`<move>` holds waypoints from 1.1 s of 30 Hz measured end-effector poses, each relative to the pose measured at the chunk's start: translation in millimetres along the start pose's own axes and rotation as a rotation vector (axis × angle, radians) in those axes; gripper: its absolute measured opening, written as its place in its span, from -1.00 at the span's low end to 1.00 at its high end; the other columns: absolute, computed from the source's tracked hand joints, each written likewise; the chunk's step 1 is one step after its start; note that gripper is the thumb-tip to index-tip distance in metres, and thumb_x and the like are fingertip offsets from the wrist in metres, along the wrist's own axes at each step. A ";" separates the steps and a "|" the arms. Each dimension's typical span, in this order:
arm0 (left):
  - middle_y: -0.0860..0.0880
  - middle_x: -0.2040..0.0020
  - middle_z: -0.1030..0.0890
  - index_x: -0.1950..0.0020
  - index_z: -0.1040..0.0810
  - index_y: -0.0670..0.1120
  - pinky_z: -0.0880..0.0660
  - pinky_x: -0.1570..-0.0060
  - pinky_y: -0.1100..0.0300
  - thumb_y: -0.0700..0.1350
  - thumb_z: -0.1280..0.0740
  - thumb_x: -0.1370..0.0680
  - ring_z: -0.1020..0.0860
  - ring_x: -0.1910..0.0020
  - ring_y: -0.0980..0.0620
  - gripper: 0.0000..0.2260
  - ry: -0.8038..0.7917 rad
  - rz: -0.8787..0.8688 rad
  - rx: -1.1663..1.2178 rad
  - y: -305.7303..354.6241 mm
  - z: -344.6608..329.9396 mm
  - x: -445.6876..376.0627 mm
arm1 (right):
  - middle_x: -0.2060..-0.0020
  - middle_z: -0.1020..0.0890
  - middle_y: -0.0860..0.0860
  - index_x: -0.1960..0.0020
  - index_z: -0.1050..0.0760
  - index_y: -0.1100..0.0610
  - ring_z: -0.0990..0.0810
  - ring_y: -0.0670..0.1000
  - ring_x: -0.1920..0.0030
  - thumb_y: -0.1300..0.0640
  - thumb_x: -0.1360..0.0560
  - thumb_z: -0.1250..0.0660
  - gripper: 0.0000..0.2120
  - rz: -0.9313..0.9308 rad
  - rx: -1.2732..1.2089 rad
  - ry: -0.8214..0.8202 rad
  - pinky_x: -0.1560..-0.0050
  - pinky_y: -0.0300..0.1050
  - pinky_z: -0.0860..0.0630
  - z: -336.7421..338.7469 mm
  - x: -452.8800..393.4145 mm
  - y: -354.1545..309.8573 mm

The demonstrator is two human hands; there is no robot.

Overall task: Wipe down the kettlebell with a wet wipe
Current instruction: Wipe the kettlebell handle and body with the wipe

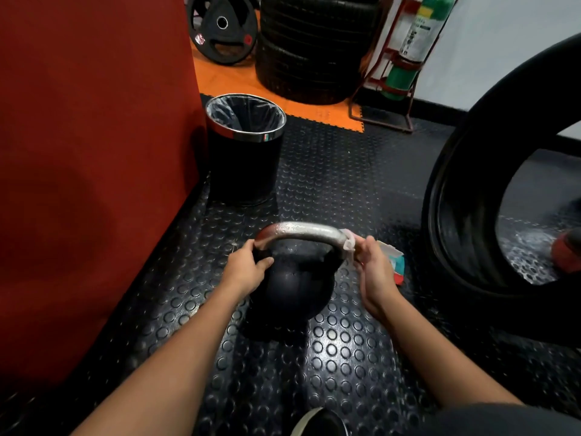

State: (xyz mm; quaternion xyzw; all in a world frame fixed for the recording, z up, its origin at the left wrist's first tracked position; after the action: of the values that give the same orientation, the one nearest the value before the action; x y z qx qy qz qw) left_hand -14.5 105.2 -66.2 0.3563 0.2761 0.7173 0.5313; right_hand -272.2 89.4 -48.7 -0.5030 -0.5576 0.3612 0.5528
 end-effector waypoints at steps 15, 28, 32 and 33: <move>0.00 -0.14 -0.62 -0.24 -0.52 -0.03 -0.40 -0.05 0.23 -0.01 -0.43 -0.52 -0.56 -0.16 -0.01 -0.68 -0.006 -0.081 0.001 -14.7 1.5 -2.2 | 0.24 -0.68 -0.15 0.04 -0.69 0.06 -0.50 -0.13 0.23 0.14 -0.55 -0.17 -0.71 -0.127 0.168 0.000 0.17 -0.18 -0.37 -0.7 -12.2 15.7; -0.01 -0.24 -0.61 -0.36 -0.49 -0.04 -0.47 -0.24 0.10 0.07 -0.46 -0.48 -0.55 -0.23 -0.01 -0.52 0.029 -0.068 -0.006 -30.2 -3.5 -12.4 | -0.19 -0.70 0.10 -0.34 -0.56 0.11 -0.60 0.08 -0.31 -0.20 -0.71 0.04 -0.44 0.008 -0.019 0.028 -0.48 0.12 -0.37 -21.4 4.0 3.4; 0.00 -0.22 -0.61 -0.35 -0.50 -0.03 -0.47 -0.22 0.14 0.06 -0.45 -0.49 -0.55 -0.22 0.00 -0.54 0.035 -0.074 -0.004 -32.0 -5.3 -13.2 | -0.36 -0.60 -0.04 -0.39 -0.56 -0.04 -0.48 -0.04 -0.44 -0.33 -0.62 -0.03 -0.43 0.103 0.046 -0.011 -0.50 0.02 -0.29 -30.1 9.9 0.7; 0.00 -0.22 -0.62 -0.35 -0.50 -0.02 -0.47 -0.22 0.13 0.06 -0.45 -0.48 -0.56 -0.21 0.01 -0.54 0.035 -0.073 0.001 -33.0 -5.8 -13.3 | -0.39 -0.57 -0.10 -0.40 -0.54 -0.04 -0.44 -0.10 -0.46 -0.32 -0.63 -0.04 -0.44 0.123 0.029 -0.005 -0.54 -0.01 -0.24 -28.5 11.5 3.2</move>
State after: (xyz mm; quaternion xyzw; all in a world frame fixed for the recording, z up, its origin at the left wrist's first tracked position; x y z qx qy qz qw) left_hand 1.9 101.7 -98.1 0.3338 0.2985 0.7035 0.5519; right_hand -242.4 96.8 -45.3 -0.5272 -0.5217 0.4040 0.5353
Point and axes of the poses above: each hand's wrist, its own x-axis away from the middle knuckle, its own z-axis out of the back of the hand, y = z × x, the point moved 6 cm from there along -x, towards the middle knuckle
